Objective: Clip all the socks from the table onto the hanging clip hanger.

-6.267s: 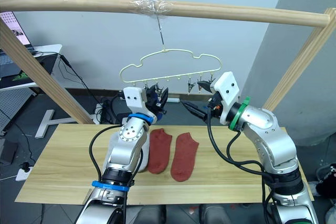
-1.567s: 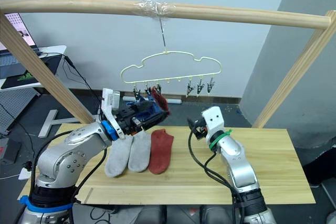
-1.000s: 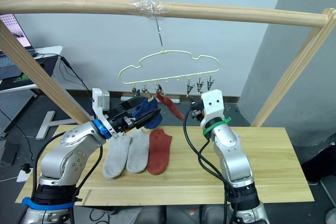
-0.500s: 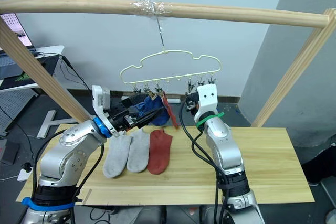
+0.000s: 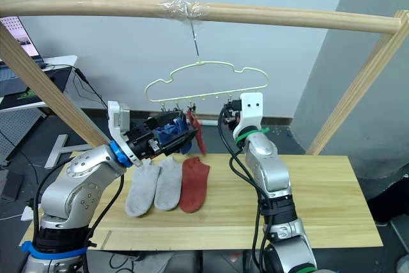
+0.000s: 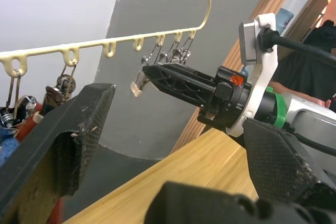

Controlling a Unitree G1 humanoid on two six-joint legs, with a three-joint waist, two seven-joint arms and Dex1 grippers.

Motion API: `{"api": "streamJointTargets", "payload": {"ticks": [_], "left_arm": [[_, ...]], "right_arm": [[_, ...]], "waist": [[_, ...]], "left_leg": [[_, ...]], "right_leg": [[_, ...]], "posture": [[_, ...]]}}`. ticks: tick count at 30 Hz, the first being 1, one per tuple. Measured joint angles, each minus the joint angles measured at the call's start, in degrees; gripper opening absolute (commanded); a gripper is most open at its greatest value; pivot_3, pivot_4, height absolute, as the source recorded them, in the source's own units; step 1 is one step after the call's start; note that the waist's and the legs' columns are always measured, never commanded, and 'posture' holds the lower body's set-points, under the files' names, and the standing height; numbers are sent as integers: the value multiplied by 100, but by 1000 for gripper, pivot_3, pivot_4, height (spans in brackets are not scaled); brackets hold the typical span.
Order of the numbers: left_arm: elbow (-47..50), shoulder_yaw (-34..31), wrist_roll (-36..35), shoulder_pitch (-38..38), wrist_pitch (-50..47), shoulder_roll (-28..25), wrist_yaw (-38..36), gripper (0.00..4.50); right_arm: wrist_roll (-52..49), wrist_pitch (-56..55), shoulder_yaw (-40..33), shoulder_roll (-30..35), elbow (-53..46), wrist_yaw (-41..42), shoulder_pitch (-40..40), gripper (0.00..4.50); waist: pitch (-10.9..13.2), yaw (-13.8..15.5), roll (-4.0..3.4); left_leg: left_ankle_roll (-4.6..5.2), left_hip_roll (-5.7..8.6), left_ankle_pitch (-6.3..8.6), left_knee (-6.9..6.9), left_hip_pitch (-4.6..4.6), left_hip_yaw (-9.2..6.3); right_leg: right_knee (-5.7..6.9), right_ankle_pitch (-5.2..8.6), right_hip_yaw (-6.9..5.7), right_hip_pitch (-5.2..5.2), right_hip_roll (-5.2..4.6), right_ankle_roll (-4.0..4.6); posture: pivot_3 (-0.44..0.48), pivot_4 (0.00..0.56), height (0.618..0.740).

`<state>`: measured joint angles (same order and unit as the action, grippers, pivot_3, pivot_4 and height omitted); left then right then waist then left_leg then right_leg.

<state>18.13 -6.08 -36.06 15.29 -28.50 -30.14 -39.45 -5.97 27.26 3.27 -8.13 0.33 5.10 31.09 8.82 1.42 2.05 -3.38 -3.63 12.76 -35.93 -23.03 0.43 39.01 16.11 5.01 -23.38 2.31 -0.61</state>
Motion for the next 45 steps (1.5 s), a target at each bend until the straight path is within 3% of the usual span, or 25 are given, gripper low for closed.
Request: {"api": "streamJointTargets", "payload": {"ticks": [43,45], "left_arm": [[176,-107,-369,162,-108,11,-10,4500],[176,-104,-370,162,-108,15,-9,4500]], "right_arm": [[-190,-330,73,37,560,-42,350,1895],[-190,-345,66,39,614,-45,367,1482]], "waist": [[6,0,-5],[6,0,-5]], "left_leg": [[0,0,0,4,-1,1],[0,0,0,5,-1,1]], "right_leg": [[-2,1,1,-3,0,1],[-2,1,1,-4,0,1]], "posture": [[213,142,740],[213,142,740]]}}
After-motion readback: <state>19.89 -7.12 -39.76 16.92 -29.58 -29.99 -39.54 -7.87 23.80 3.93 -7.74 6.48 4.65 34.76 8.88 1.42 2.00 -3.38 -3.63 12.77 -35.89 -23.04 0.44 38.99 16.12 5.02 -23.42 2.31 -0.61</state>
